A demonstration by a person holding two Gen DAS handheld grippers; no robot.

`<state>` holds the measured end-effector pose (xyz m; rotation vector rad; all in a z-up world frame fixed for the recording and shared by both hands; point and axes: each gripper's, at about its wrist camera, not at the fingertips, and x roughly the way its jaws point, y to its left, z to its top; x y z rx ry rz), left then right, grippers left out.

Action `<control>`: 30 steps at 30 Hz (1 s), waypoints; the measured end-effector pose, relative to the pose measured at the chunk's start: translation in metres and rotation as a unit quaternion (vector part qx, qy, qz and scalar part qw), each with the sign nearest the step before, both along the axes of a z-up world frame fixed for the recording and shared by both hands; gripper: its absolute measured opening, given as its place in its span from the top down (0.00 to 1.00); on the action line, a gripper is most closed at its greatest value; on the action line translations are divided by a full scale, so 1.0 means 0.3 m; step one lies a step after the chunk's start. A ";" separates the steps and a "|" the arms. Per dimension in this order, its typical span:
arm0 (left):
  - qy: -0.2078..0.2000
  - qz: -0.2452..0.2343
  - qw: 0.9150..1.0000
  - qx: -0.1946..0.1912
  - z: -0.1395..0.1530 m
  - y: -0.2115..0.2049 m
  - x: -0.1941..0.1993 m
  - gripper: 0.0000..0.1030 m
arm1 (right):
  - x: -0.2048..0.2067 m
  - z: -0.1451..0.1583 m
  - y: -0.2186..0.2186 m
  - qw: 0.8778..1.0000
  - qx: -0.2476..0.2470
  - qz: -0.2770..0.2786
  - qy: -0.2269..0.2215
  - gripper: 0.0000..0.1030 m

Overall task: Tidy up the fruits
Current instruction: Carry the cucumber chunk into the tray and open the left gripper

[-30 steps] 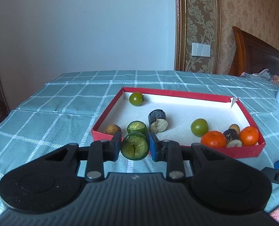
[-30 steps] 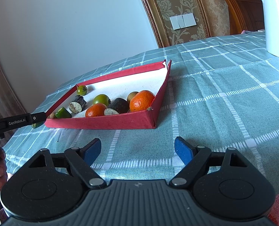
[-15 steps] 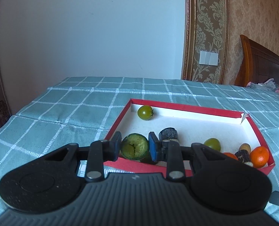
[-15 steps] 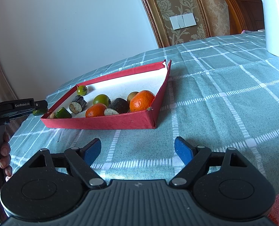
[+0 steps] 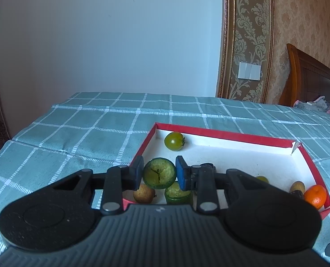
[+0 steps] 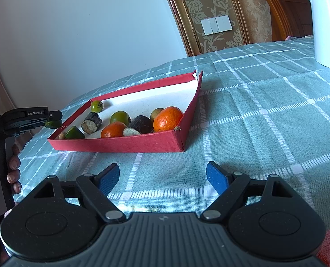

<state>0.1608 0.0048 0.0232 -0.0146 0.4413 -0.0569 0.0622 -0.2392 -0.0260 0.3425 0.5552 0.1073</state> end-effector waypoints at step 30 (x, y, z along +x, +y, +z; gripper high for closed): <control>0.007 -0.005 1.000 -0.002 -0.026 0.020 0.053 0.73 | 0.045 0.000 0.133 0.985 -0.161 -0.010 0.057 0.02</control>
